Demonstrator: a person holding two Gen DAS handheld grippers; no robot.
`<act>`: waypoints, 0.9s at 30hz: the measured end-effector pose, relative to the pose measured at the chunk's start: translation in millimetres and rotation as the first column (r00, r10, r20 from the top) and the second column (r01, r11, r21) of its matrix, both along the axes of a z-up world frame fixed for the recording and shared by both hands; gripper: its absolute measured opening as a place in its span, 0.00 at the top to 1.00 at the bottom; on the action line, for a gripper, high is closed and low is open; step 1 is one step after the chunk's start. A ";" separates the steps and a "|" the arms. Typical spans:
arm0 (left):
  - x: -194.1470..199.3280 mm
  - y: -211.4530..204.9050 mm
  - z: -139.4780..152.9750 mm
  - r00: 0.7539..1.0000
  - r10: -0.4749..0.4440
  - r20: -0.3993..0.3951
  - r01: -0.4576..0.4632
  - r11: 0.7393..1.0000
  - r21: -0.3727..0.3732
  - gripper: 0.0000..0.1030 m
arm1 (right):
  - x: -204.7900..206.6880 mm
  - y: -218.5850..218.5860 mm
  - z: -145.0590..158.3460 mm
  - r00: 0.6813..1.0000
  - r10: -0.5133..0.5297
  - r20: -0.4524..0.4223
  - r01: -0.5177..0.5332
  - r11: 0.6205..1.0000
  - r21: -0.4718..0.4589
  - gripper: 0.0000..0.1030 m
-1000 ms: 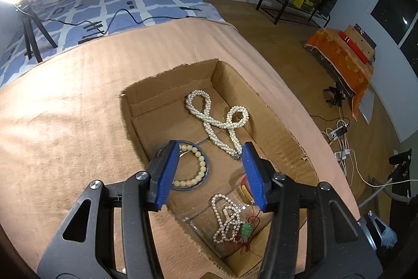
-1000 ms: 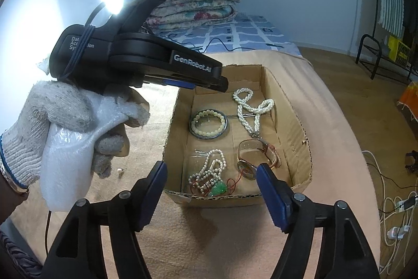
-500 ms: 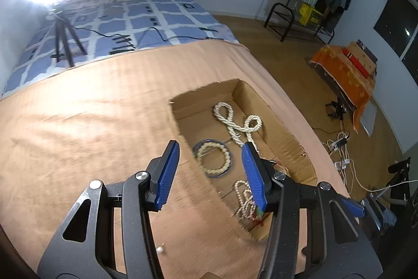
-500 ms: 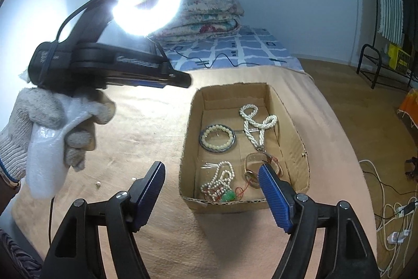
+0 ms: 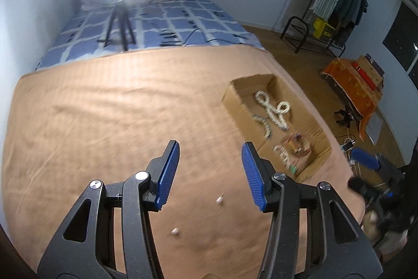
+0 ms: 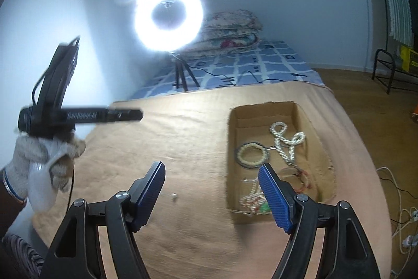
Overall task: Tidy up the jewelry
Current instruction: 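Withdraw both grippers from the box toward the two pearl earrings on the blanket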
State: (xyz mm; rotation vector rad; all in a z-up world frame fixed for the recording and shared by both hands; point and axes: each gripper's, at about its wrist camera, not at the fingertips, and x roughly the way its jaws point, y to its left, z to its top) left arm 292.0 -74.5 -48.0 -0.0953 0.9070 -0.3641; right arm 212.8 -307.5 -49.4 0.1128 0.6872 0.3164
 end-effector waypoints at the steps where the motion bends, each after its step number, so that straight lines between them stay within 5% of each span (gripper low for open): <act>1: -4.7 7.5 -2.9 1.000 0.006 -0.005 -0.006 1.000 0.002 0.51 | 0.5 3.1 0.1 1.000 0.007 -0.001 -0.007 1.000 0.008 0.26; 7: -26.5 45.1 -19.9 0.998 0.040 -0.042 -0.040 0.999 -0.007 0.51 | 3.6 23.2 -5.8 0.999 0.041 -0.013 -0.041 0.999 0.031 0.29; 15: -47.4 59.1 -63.7 0.992 0.006 -0.129 -0.007 1.000 -0.008 0.65 | 11.8 55.8 -32.7 0.988 0.126 -0.083 -0.126 0.992 0.013 0.59; 27: -58.1 46.2 -106.1 0.976 -0.105 -0.192 0.116 0.992 0.050 0.68 | 21.2 99.1 -92.4 0.956 0.214 -0.202 -0.234 0.969 -0.081 0.66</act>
